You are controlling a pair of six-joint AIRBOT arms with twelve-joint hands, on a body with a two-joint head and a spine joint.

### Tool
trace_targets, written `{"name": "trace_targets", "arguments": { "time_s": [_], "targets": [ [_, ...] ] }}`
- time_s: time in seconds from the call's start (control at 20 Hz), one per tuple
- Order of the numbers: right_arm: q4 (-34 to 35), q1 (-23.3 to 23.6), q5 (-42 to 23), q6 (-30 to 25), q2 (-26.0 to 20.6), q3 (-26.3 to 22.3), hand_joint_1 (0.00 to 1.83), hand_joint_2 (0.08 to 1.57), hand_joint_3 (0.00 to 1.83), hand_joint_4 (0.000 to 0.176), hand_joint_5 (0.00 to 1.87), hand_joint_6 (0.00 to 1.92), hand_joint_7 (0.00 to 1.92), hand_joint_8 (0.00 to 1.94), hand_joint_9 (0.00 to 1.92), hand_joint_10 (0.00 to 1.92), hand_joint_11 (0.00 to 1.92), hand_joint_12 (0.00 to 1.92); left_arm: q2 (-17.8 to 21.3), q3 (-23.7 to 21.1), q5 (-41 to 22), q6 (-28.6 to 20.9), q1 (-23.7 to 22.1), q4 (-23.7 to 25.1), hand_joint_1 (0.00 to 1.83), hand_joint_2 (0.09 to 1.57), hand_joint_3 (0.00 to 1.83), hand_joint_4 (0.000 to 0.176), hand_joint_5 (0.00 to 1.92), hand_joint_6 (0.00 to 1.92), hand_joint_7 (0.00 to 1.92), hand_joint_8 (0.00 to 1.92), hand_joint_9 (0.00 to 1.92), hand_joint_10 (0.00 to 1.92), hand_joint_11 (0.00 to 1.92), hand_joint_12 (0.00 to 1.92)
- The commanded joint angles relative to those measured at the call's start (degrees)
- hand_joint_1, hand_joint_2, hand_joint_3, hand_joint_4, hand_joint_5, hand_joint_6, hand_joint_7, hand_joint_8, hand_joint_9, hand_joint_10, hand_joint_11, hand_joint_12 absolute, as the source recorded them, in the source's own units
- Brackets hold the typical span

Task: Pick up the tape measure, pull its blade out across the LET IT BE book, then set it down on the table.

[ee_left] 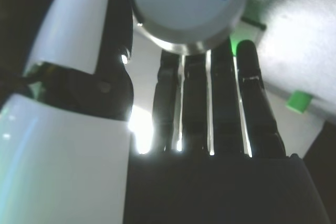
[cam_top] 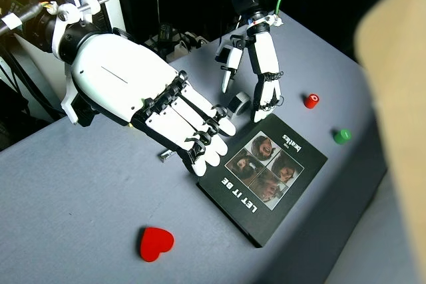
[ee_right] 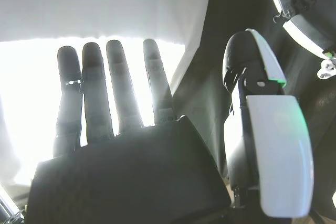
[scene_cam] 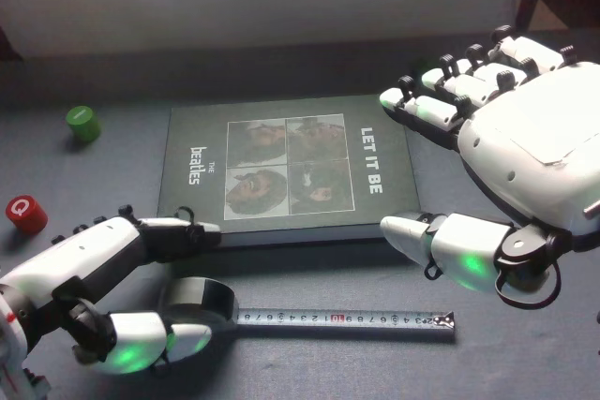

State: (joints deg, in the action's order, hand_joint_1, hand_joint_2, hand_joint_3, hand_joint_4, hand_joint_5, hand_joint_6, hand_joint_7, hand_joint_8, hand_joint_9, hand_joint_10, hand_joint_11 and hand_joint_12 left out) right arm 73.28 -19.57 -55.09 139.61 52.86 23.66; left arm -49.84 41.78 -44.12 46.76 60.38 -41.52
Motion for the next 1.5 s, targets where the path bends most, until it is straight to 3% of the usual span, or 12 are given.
{"name": "trace_targets", "arguments": {
  "time_s": [0.0, 0.65, 0.75, 0.8, 0.9, 0.95, 1.0, 1.05, 1.1, 1.45],
  "targets": [
    [-5.0, 0.4, -2.6, -0.1, -0.3, -0.3, 0.13, 1.15, 0.0, 0.117, 0.19, 0.0, 0.22, 0.0, 0.23, 0.0, 0.0, 0.8, -0.3, 0.3, -5.7, 0.0, -0.2, 1.6, 1.14, 1.05, 0.0, 0.0, 0.47, 0.01, 0.49, 0.01, 0.4, 0.01, 0.04, 0.76],
    [-5.5, 0.3, -2.2, 0.0, -0.3, -0.4, 0.13, 1.15, 0.0, 0.119, 0.18, 0.0, 0.2, 0.0, 0.2, 0.0, 0.0, 0.75, -2.3, 1.2, -8.1, 2.5, 1.4, 1.9, 1.13, 1.06, 0.01, 0.0, 0.47, 0.01, 0.46, 0.01, 0.41, 0.01, 0.08, 0.78],
    [-5.5, 0.3, -2.2, 0.0, -0.3, -0.4, 0.13, 1.15, 0.0, 0.119, 0.18, 0.0, 0.21, 0.0, 0.21, 0.0, 0.0, 0.8, -2.9, 1.5, -8.1, 3.4, 1.2, 1.8, 1.13, 1.07, 0.0, 0.0, 0.52, 0.01, 0.53, 0.01, 0.46, 0.01, 0.14, 0.79],
    [-5.5, 0.3, -2.2, 0.0, -0.3, -0.4, 0.13, 1.15, 0.0, 0.118, 0.18, 0.0, 0.21, 0.0, 0.22, 0.0, 0.0, 0.82, -3.1, 1.6, -8.0, 4.2, 1.1, 1.8, 1.16, 1.08, 0.0, 0.0, 0.61, 0.01, 0.7, 0.01, 0.59, 0.02, 0.23, 0.8],
    [-5.6, 0.3, -2.1, 0.0, -0.3, -0.4, 0.15, 1.14, 0.0, 0.118, 0.19, 0.0, 0.22, 0.0, 0.23, 0.0, 0.0, 0.78, -3.4, 1.8, -7.7, 5.4, 1.1, 1.8, 1.25, 1.08, 0.0, 0.0, 0.72, 0.02, 0.82, 0.03, 0.75, 0.05, 0.36, 0.85],
    [-5.6, 0.3, -2.1, 0.0, -0.3, -0.4, 0.15, 1.14, 0.0, 0.118, 0.19, 0.0, 0.23, 0.0, 0.23, 0.0, 0.0, 0.79, -3.5, 1.8, -7.6, 6.0, 1.1, 1.8, 1.33, 1.13, 0.0, 0.0, 0.79, 0.03, 0.89, 0.89, 0.84, 0.07, 0.44, 0.93],
    [-5.6, 0.3, -2.1, 0.0, -0.3, -0.5, 0.15, 1.14, 0.0, 0.118, 0.19, 0.0, 0.23, 0.0, 0.23, 0.0, 0.0, 0.79, -3.5, 1.7, -7.5, 6.8, 1.1, 1.8, 1.26, 1.14, 0.04, 0.0, 0.77, 0.89, 0.95, 1.15, 0.93, 0.11, 0.55, 1.02],
    [-5.6, 0.3, -2.0, 0.0, -0.3, -0.5, 0.15, 1.14, 0.0, 0.118, 0.19, 0.0, 0.23, 0.0, 0.22, 0.0, 0.0, 0.79, -3.5, 1.6, -7.3, 7.1, 1.0, 1.8, 1.34, 1.18, 0.0, 0.0, 0.77, 1.01, 0.91, 1.21, 0.78, 1.16, 0.64, 1.15],
    [-5.6, 0.3, -2.0, 0.0, -0.3, -0.5, 0.15, 1.14, 0.0, 0.118, 0.21, 0.0, 0.25, 0.01, 0.24, 0.01, 0.0, 0.81, -3.6, 1.6, -7.2, 7.3, 0.9, 1.8, 1.35, 1.18, 0.0, 0.0, 0.76, 1.07, 0.91, 1.21, 0.75, 1.38, 0.66, 1.26],
    [-5.8, 0.2, -1.9, 0.0, -0.3, -0.5, 0.15, 1.14, 0.0, 0.113, 0.21, 0.0, 0.26, 0.0, 0.26, 0.01, 0.02, 0.86, -3.4, 1.3, -7.2, 7.6, -0.3, 1.9, 1.36, 1.16, 0.0, 0.0, 0.8, 1.03, 0.96, 1.13, 0.78, 1.4, 0.68, 1.31]
  ]
}}
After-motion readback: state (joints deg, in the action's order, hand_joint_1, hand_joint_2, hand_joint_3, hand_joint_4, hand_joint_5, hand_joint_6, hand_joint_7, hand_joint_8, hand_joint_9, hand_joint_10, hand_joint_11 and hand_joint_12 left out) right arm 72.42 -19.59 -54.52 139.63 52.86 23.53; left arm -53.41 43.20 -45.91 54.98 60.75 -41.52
